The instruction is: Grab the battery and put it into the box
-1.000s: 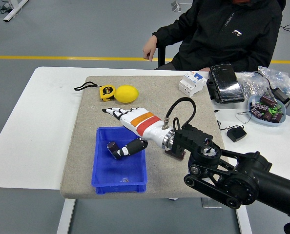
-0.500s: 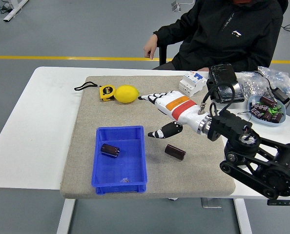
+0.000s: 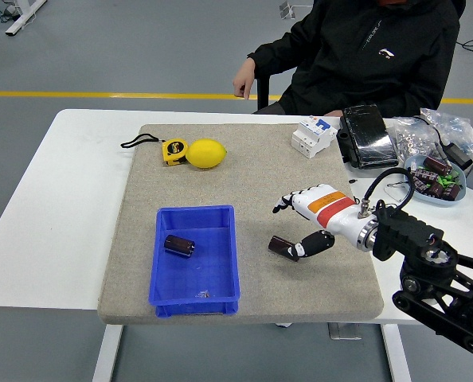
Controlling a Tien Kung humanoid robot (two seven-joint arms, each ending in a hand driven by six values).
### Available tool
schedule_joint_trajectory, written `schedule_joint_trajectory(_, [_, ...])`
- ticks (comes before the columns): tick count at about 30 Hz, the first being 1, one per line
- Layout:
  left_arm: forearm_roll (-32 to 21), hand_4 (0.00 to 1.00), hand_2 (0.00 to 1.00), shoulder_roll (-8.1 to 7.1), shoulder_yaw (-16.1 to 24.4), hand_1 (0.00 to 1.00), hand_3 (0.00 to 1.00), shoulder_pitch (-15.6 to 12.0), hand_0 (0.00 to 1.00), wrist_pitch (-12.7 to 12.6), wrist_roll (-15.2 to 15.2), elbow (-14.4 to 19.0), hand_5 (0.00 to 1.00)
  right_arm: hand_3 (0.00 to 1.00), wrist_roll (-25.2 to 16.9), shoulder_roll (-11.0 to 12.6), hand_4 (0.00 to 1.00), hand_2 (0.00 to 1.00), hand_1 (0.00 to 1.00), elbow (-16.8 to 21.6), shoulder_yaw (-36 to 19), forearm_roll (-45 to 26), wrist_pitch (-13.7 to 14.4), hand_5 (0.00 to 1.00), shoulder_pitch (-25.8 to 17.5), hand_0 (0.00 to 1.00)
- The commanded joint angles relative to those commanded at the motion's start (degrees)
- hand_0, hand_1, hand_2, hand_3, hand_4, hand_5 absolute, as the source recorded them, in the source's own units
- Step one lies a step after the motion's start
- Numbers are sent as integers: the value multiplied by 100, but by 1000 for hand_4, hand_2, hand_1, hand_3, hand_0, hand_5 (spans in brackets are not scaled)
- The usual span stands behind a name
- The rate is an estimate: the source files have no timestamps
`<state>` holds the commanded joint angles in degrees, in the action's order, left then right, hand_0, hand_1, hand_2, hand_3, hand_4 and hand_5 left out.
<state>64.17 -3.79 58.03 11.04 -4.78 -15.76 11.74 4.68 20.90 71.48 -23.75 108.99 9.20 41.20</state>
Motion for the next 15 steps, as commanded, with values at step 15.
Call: schedule_joint_trajectory(15, [-70,633,663,38,-83,699,585,-23,723,11,-10,14,541,673,41,-690,949,670,580,-906,92,54,395,393,-163,468])
